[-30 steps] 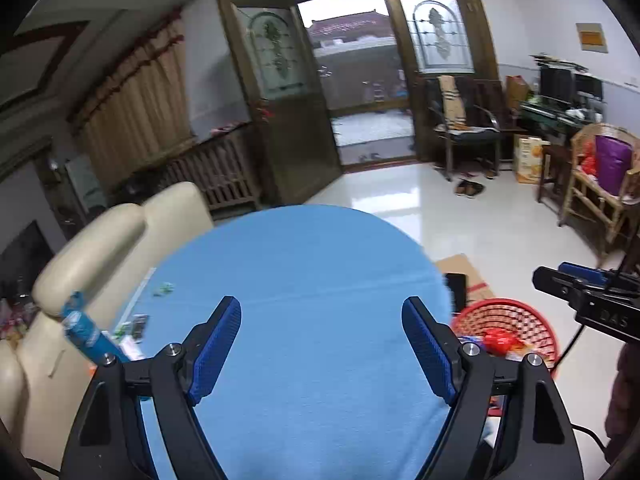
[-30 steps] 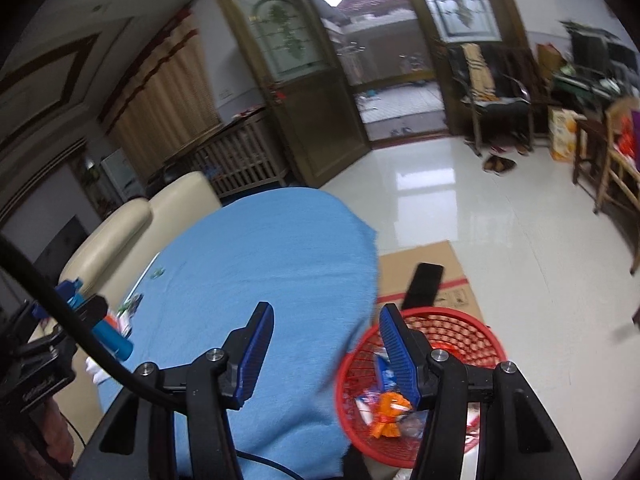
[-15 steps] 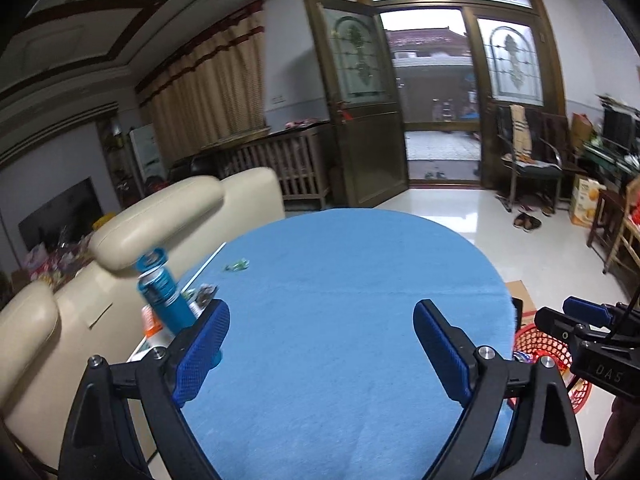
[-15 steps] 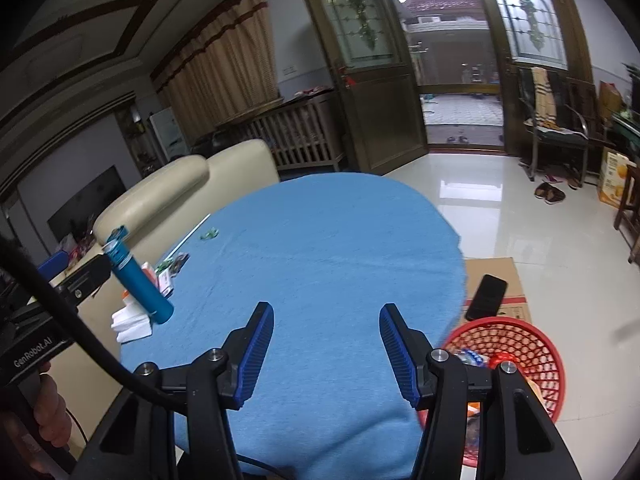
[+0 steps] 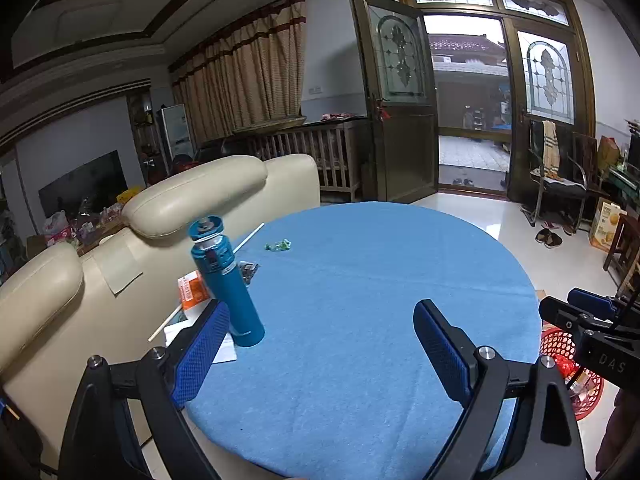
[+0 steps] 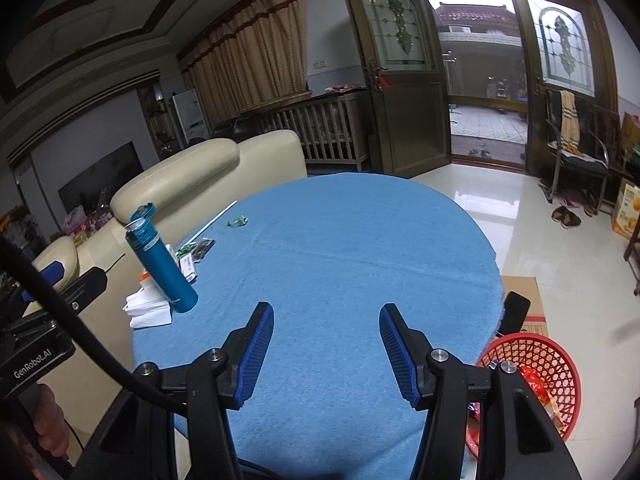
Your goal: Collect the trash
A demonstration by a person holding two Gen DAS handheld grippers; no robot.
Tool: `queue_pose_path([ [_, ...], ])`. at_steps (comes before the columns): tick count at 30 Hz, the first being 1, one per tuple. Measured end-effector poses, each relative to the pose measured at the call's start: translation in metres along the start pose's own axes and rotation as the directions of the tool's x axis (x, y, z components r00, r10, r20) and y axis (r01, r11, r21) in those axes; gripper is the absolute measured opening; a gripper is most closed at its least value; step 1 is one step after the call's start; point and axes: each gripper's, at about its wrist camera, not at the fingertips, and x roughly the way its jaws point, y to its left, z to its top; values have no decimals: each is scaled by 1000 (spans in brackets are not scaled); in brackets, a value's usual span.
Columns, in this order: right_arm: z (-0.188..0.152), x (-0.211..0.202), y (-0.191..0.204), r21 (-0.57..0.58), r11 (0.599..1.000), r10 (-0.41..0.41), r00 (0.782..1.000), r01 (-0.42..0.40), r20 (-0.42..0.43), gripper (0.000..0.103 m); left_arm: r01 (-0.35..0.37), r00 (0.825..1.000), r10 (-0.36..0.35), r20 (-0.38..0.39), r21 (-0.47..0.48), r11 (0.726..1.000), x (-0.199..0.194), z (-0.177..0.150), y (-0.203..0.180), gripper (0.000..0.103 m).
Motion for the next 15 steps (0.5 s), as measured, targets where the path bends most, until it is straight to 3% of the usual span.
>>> queue_pose_path([
  [15,0,0,28,-51,999,9,1000,-8,10,59,-18,1000,19,14,-31,999,-6,-5,27,94],
])
